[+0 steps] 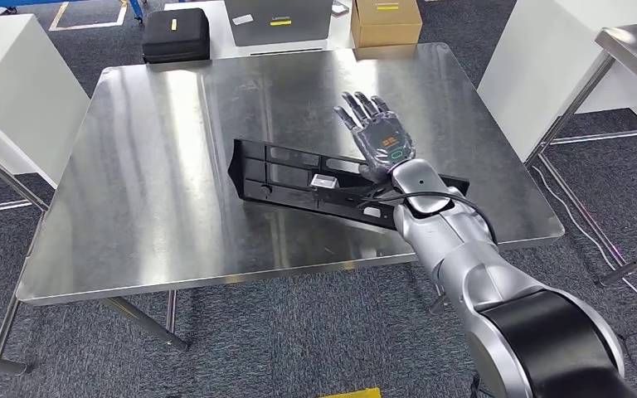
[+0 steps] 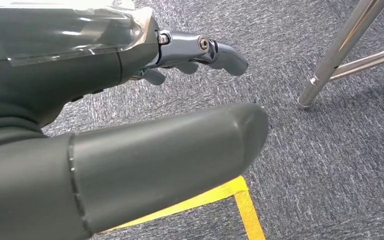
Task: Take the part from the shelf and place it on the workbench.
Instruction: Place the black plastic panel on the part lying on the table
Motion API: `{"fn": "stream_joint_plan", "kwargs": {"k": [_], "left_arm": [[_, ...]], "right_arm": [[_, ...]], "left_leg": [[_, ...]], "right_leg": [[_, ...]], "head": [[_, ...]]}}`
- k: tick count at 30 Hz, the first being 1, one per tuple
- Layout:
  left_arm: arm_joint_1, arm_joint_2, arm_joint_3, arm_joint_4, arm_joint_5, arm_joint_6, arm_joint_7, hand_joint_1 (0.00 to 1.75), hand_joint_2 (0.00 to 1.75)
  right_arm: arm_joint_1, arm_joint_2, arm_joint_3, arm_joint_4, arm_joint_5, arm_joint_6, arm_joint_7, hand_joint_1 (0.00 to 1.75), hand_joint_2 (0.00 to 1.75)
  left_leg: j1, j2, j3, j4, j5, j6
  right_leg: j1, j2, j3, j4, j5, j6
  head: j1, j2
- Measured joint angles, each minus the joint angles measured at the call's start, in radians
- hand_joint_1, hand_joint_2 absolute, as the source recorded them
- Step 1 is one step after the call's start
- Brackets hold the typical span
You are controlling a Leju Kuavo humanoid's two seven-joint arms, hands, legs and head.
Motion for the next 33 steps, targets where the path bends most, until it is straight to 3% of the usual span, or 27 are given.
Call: {"fn": "stream_joint_plan", "kwargs": {"k": [7, 15, 19, 26, 33], "left_arm": [[0.004, 0.001, 0.007, 0.000, 0.002, 0.000, -0.009, 0.00, 0.00], [0.005, 0.004, 0.018, 0.000, 0.004, -0.002, -0.013, 0.00, 0.00], [0.006, 0.005, 0.023, 0.000, 0.003, -0.004, -0.007, 0.00, 0.00], [0.013, 0.008, 0.029, 0.000, -0.002, -0.020, 0.006, 0.00, 0.00], [0.016, 0.012, 0.034, 0.000, -0.010, -0.034, 0.013, 0.00, 0.00]], "right_arm": [[-0.024, -0.028, -0.049, 0.002, -0.021, 0.107, 0.109, 0.00, 1.75], [-0.046, -0.053, -0.087, 0.004, -0.040, 0.138, 0.125, 0.00, 1.75], [-0.051, -0.065, -0.135, 0.004, -0.130, 0.152, 0.147, 0.00, 0.00], [-0.080, -0.122, -0.301, 0.005, -0.291, 0.262, 0.191, 0.00, 0.00], [-0.082, -0.165, -0.413, 0.008, -0.324, 0.319, 0.259, 0.00, 0.00]], "left_leg": [[0.000, 0.000, 0.000, 0.000, 0.000, 0.000], [0.000, 0.000, 0.000, 0.000, 0.000, 0.000], [0.000, 0.000, 0.000, 0.000, 0.000, 0.000], [-0.001, -0.001, 0.000, 0.000, 0.000, 0.000], [-0.001, -0.001, 0.000, 0.001, 0.000, 0.000]], "right_leg": [[0.000, 0.000, 0.000, 0.000, 0.000, 0.000], [0.000, 0.000, 0.000, 0.000, 0.000, 0.000], [0.000, 0.000, 0.000, 0.000, 0.000, 0.000], [0.000, 0.000, 0.000, 0.000, 0.000, 0.000], [-0.001, 0.000, 0.000, 0.000, 0.000, 0.000]], "head": [[0.000, 0.000], [0.000, 0.000], [0.000, 0.000], [0.000, 0.000], [0.000, 0.000]]}}
